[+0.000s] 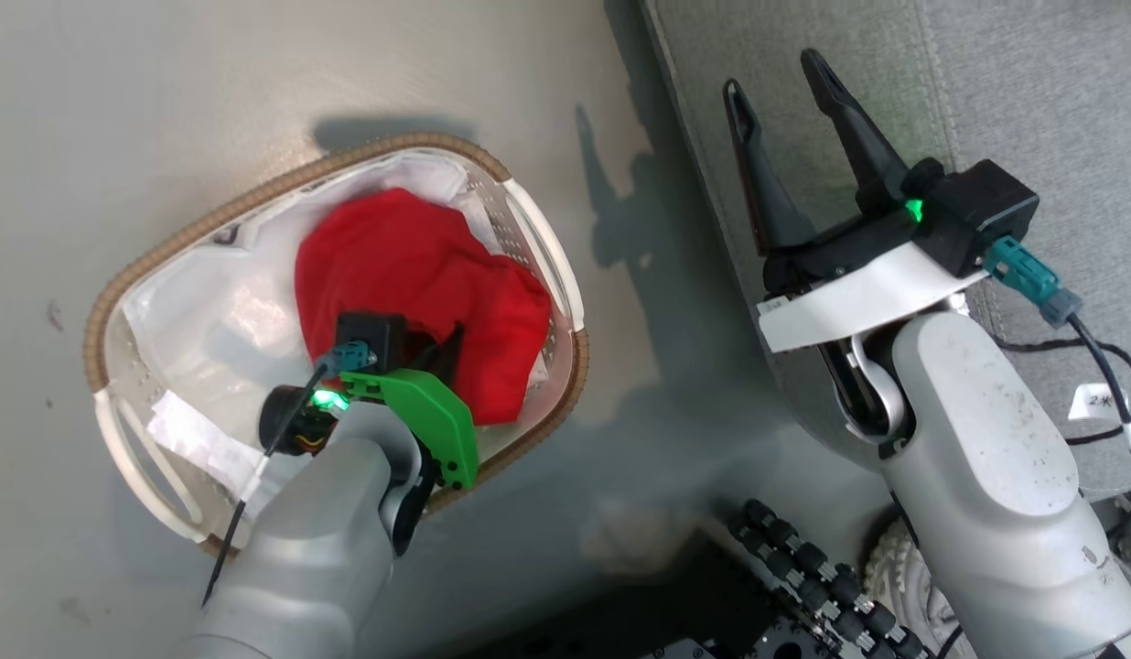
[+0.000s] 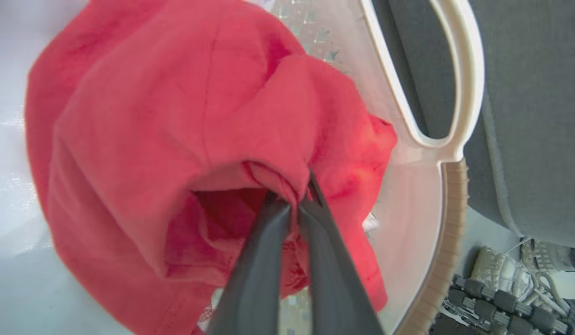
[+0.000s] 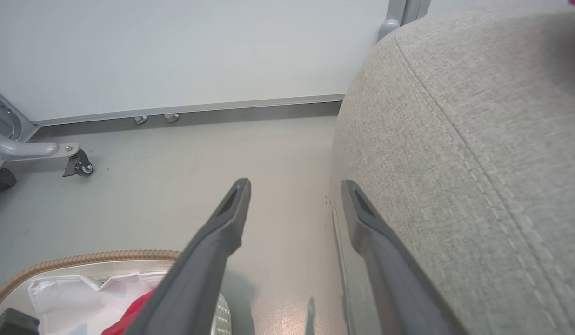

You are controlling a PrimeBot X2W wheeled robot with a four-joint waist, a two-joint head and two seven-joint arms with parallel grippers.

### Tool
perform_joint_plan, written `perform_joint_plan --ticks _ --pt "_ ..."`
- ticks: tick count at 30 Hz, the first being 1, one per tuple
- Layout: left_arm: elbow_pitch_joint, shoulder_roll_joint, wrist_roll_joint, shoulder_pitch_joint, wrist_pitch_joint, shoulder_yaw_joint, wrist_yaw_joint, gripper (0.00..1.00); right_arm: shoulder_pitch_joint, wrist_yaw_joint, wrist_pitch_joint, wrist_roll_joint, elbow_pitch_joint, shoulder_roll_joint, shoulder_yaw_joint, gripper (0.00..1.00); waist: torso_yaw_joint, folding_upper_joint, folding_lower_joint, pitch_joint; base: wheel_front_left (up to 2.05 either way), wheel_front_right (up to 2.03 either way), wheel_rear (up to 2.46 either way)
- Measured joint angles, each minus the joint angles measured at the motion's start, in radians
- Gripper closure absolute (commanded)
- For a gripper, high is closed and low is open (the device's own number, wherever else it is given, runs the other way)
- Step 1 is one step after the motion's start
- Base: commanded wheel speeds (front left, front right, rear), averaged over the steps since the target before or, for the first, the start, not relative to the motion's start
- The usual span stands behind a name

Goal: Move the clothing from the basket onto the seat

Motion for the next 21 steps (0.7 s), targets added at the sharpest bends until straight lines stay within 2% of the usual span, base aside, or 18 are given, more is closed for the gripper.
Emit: perform_joint_plan --ticks 21 --pt "-0.362 0.018 0.134 0.315 0.0 0.139 0.0 1.0 0.19 0.0 0.0 -0.007 0.098 -0.036 -0.011 0.0 0.114 -0.0001 0.0 -0.343 0.0 0.0 0.0"
